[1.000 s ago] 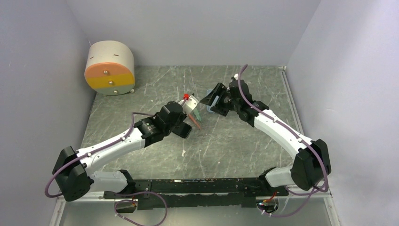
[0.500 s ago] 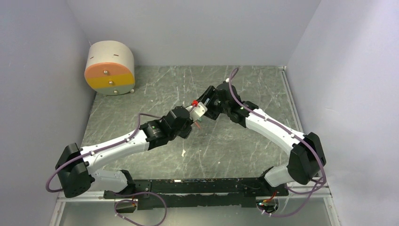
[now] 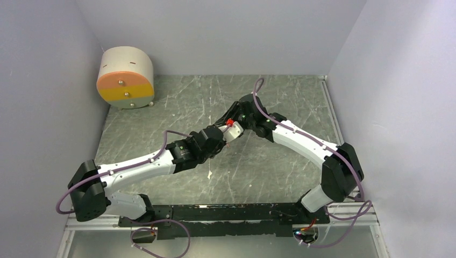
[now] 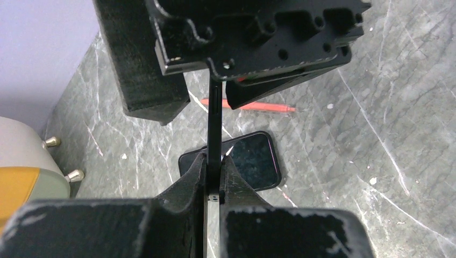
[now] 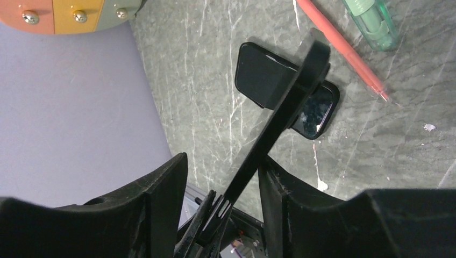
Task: Take the phone out of the phone case
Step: Place the phone at the center of the board.
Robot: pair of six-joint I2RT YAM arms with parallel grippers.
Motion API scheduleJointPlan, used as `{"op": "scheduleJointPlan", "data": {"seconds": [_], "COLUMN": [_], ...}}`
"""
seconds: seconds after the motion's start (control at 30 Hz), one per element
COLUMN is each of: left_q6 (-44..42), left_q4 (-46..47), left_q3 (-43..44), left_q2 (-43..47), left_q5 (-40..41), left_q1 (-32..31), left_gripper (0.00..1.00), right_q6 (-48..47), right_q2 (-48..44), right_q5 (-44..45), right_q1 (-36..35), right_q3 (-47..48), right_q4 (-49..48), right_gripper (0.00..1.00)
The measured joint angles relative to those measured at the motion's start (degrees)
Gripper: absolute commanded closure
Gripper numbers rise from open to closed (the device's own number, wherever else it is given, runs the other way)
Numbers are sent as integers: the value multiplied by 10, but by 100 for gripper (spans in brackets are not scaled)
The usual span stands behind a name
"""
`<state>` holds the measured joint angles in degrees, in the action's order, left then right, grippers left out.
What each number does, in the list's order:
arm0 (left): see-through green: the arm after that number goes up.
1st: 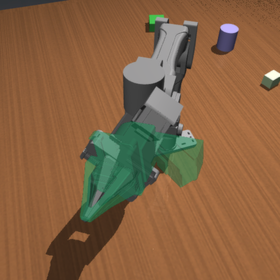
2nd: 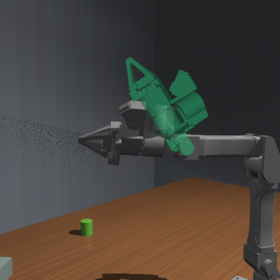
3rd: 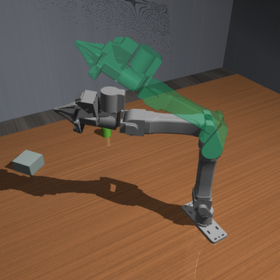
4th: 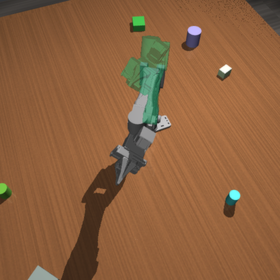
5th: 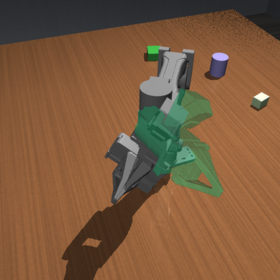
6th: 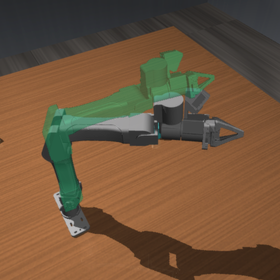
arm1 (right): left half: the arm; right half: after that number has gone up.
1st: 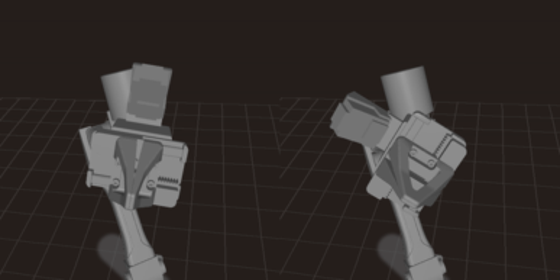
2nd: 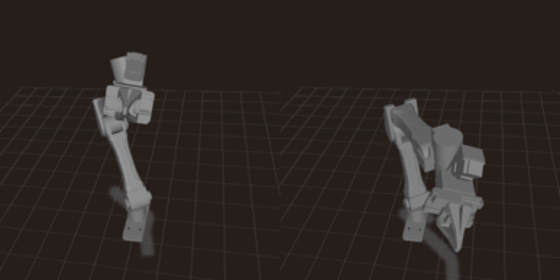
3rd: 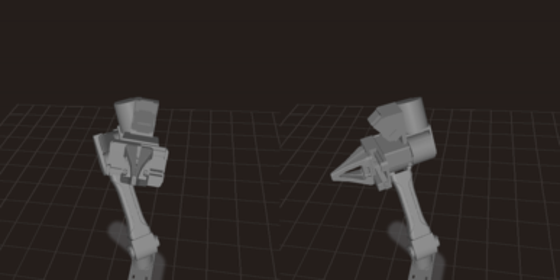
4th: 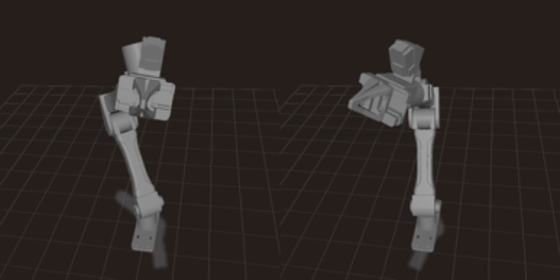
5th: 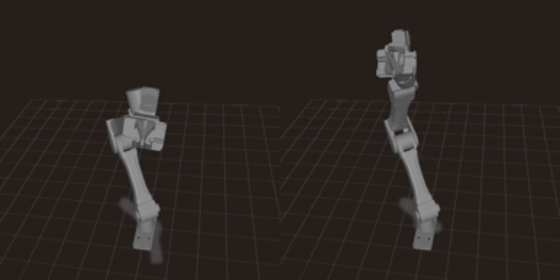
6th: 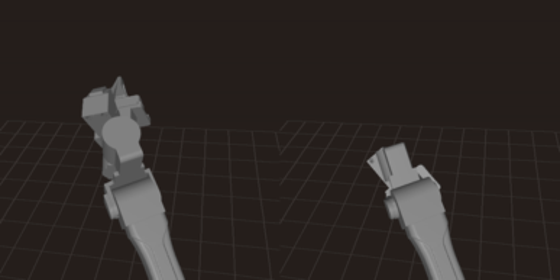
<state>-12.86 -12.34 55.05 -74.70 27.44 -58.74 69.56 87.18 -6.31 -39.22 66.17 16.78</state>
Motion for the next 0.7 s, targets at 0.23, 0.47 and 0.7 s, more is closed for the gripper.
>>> {"op": "scheduleJointPlan", "data": {"seconds": [0.23, 0.47, 0.7], "left_q6": [-6, -1, 42], "left_q4": [9, 6, 5], "left_q3": [0, 1, 5], "left_q2": [-3, -3, -1], "left_q5": [14, 23, 8], "left_q1": [-10, -21, -21], "left_gripper": [93, 76, 38], "right_q6": [-5, 2, -57], "right_q2": [3, 4, 10], "right_q5": [-1, -7, -45], "right_q1": [0, 2, 17], "right_q3": [2, 10, 12], "right_q4": [8, 12, -4], "right_gripper": [75, 100, 100]}}
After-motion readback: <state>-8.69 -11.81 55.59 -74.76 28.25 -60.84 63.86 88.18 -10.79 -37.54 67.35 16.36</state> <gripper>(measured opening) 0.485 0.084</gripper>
